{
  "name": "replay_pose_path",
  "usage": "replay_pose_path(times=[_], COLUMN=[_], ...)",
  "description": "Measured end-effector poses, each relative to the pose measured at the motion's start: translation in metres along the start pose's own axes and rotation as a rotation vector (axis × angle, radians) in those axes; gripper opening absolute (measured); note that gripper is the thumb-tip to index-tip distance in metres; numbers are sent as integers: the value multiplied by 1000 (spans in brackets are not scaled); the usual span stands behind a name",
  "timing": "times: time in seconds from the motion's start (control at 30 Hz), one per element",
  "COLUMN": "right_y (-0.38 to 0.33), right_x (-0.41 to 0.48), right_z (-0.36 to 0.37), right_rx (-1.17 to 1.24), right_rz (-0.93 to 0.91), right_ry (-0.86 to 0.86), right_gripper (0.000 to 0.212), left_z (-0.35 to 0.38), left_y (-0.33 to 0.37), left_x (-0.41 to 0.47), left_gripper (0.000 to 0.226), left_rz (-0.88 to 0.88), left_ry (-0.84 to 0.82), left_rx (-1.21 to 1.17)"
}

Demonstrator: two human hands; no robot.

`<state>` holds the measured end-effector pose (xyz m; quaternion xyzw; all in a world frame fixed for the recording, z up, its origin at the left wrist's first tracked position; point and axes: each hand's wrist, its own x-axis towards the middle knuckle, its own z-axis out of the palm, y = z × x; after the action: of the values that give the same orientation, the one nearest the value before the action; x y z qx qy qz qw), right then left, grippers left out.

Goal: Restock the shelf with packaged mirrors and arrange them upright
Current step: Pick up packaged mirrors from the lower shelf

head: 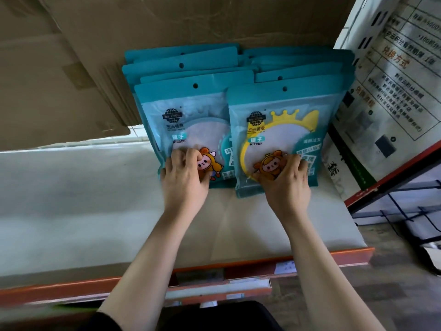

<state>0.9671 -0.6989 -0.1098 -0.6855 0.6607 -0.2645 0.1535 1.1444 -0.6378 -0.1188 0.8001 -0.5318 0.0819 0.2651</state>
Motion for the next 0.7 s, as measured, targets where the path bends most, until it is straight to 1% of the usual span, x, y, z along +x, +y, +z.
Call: replay_pose_path(times=[0.07,0.13,0.2,0.27,0.33,0.43,0.57,0.7], right_y=[4,9,13,15,12,4,-12,-41], right_x=[-4,-10,-17,-22,-29,-47,-71,-85], right_z=[0,-1,-4,-9,-12,-12,-6,1], right_rx=[21,23,1,5,57,105,-10,-58], right_rz=[-14,-42,-105,-171,-213,-291,-322,-374], right_ry=[-33,-136,-236,-263,-273,-328,-404,-470], right_gripper=[66,57,46,38,34,35,46,53], left_z=[-4,-8,-12,-19,-28,-43,-61,-85], left_y=[-1,-2,-3,-3,-4,-10,-24,-46], left_x=[-6,-13,-23,-33,-42,-57,-74,-90], left_gripper=[39,31,31,36,40,48,51,48], left_rz=[-24,-84,-103,-115,-137,-177,-224,-291], left_ry=[-60,-141,-198,-231,-255,-306,-280,-259], left_rx=[-45,-65,-49,-57,-53,-27,-28,-71])
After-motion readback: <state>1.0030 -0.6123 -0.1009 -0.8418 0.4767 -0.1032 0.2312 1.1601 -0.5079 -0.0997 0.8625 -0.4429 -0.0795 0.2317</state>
